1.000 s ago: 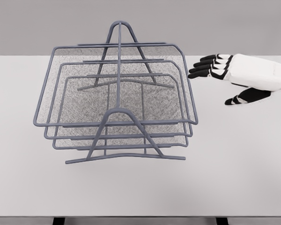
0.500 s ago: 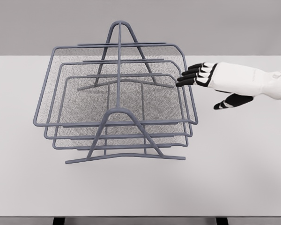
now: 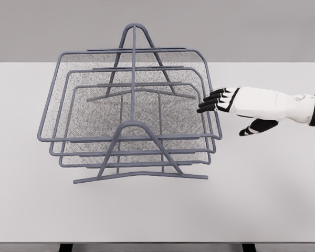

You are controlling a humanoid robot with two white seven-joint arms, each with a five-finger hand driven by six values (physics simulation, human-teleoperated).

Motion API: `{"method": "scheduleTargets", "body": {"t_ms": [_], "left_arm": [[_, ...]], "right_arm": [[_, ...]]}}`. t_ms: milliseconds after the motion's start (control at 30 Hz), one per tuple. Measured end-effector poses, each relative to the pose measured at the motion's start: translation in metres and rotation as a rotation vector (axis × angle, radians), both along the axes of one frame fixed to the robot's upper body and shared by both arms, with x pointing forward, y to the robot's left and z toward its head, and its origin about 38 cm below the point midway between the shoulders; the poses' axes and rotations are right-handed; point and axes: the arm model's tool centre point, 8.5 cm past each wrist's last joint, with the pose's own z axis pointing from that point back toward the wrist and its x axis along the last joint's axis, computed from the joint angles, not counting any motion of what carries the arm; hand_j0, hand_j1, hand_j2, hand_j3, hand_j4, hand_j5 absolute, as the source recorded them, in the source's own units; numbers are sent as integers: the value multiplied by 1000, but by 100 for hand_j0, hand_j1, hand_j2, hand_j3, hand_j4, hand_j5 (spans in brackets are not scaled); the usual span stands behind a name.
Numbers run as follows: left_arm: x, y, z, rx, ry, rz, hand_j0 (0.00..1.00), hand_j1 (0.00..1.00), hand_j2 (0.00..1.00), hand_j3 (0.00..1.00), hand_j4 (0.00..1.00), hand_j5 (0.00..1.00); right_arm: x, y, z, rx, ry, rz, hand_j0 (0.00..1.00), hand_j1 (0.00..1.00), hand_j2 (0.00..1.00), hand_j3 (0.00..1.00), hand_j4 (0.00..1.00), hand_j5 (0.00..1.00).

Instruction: Pull out the upper folder box with right arm

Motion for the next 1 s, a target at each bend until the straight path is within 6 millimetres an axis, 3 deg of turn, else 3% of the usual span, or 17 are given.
{"method": "scheduleTargets", "body": {"t_ms": [300, 1000], "left_arm": [[0, 0, 0, 0, 0, 0, 100, 100, 100, 100, 100, 100], [0, 0, 0, 0, 0, 0, 100, 100, 100, 100, 100, 100]], "right_arm": [[-1, -3, -3, 10, 20, -9, 100, 100, 100, 100, 100, 100], [-10, -38, 2, -36, 58, -70, 100, 100, 100, 100, 100, 100]]}}
